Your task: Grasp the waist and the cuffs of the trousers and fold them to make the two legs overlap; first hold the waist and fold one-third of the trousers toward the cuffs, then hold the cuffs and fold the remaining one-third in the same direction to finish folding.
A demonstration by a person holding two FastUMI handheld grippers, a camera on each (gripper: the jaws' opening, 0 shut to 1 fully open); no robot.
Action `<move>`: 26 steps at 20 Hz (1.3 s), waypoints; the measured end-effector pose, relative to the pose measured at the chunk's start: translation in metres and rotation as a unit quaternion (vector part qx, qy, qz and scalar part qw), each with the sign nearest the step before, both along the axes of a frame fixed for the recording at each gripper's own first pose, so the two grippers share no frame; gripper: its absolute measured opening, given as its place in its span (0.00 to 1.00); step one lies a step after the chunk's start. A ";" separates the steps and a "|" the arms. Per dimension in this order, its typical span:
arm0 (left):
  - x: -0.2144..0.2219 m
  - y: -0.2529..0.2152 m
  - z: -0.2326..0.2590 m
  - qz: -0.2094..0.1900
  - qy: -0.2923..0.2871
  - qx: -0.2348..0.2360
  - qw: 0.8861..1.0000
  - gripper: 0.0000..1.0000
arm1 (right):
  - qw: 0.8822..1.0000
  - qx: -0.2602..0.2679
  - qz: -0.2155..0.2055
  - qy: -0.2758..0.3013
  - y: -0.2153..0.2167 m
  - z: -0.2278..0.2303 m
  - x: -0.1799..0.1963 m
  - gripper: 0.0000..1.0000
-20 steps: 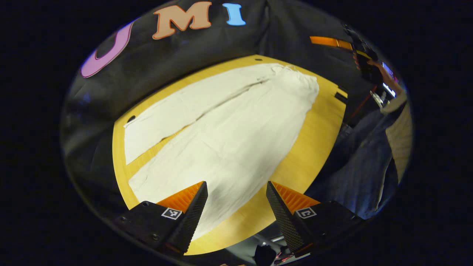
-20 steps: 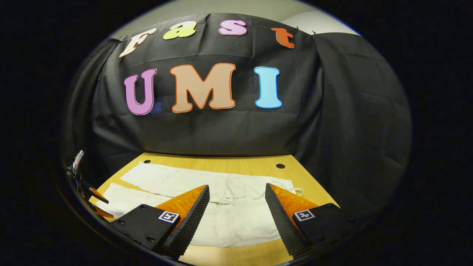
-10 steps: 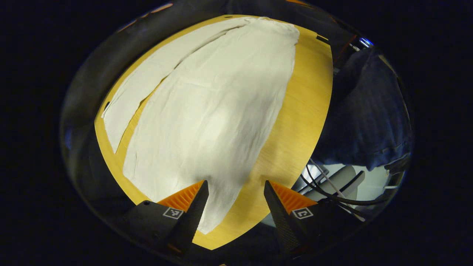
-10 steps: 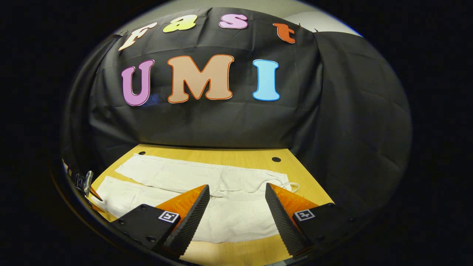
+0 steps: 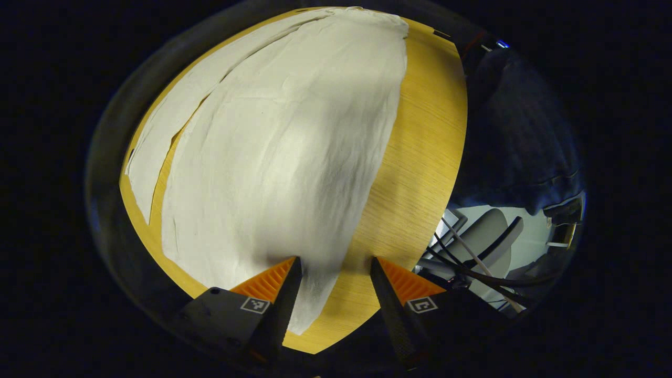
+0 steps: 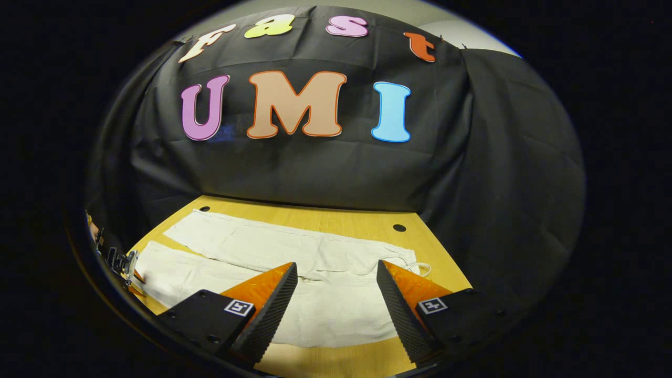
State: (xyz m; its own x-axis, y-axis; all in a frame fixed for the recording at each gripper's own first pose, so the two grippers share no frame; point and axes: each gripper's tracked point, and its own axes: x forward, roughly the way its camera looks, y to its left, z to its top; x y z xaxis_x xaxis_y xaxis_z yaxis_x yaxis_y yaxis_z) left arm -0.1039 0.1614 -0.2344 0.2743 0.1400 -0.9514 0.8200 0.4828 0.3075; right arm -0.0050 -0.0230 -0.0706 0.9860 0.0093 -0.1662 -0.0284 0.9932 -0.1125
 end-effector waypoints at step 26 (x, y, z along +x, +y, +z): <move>0.030 0.010 0.011 -0.005 0.019 0.045 0.999 0.00 | 0.846 -0.327 0.253 0.336 -0.091 -0.212 -0.011 0.98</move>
State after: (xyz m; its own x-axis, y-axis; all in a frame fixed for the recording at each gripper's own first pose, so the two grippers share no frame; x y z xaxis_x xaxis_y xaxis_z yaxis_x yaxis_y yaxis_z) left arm -0.0738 0.1713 -0.2239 0.2401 0.2230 -0.9448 0.8368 0.4457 0.3179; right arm -0.0155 -0.1144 -0.2824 0.5638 0.0906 -0.8209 -0.7068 0.5671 -0.4228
